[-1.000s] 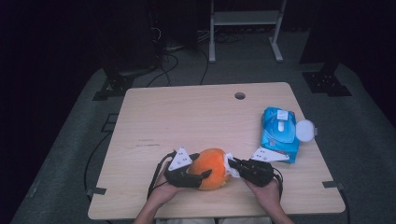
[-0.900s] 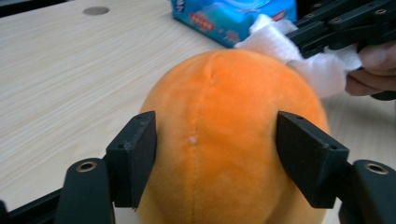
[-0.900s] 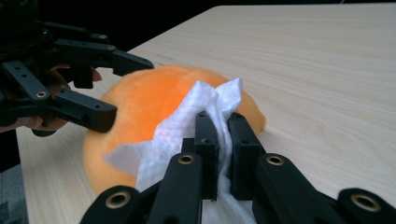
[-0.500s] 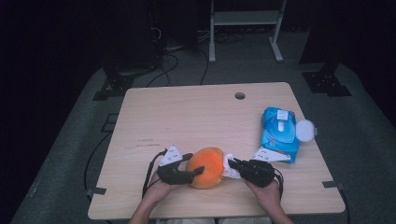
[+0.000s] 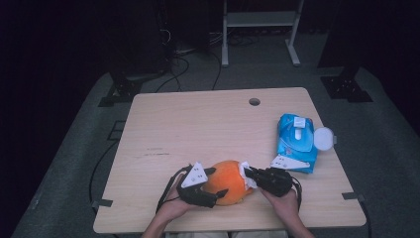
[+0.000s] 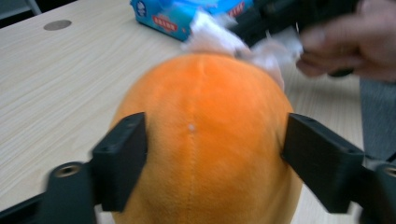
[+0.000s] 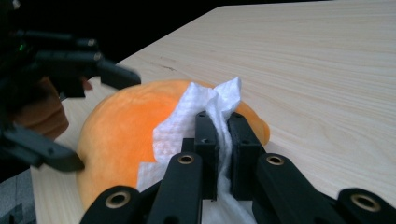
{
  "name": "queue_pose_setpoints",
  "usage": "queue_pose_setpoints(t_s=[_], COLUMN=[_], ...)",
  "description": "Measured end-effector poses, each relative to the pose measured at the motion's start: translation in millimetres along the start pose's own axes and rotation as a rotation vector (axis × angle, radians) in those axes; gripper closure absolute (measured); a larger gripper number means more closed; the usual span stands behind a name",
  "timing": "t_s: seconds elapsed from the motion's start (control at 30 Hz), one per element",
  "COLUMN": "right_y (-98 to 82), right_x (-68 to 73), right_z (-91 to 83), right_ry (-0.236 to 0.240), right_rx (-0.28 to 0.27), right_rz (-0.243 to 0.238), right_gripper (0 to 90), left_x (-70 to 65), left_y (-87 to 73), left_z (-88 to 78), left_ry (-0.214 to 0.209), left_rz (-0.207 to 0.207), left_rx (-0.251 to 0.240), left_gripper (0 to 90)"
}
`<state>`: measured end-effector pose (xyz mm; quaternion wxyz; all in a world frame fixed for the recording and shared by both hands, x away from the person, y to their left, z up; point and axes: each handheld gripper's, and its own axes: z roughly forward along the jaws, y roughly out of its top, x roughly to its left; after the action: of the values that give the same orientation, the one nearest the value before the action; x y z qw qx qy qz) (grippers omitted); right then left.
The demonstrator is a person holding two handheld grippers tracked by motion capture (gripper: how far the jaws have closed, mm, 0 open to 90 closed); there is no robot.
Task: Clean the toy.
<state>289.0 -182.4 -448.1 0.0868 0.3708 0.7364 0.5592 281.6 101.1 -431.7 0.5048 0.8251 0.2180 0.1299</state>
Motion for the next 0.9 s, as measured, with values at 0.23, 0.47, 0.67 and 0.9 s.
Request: queue_pose_setpoints(t_s=[0.23, 0.47, 0.67, 0.9], right_y=[12.9, 4.1, -2.4, 3.6], right_x=[18.1, 6.1, -4.2, 6.4], right_z=[-0.1, -0.2, -0.5, -2.5], right_ry=[0.057, -0.01, -0.035, -0.005], right_rx=[-0.02, -0.003, 0.012, -0.007], right_rz=[-0.065, -0.041, 0.009, -0.04], right_gripper=[83.2, 83.2, 83.2, 83.2], left_x=[-0.6, -9.2, -3.5, 4.9], left_y=[-5.7, -5.8, -1.3, -7.6], left_z=[11.2, 10.1, 8.5, 8.1], left_ry=[-0.002, 0.004, -0.014, 0.017], left_rz=[-0.027, 0.027, -0.04, -0.077], left_rx=[0.031, 0.046, 0.005, 0.028], left_gripper=[22.6, 28.0, 12.2, 23.8])
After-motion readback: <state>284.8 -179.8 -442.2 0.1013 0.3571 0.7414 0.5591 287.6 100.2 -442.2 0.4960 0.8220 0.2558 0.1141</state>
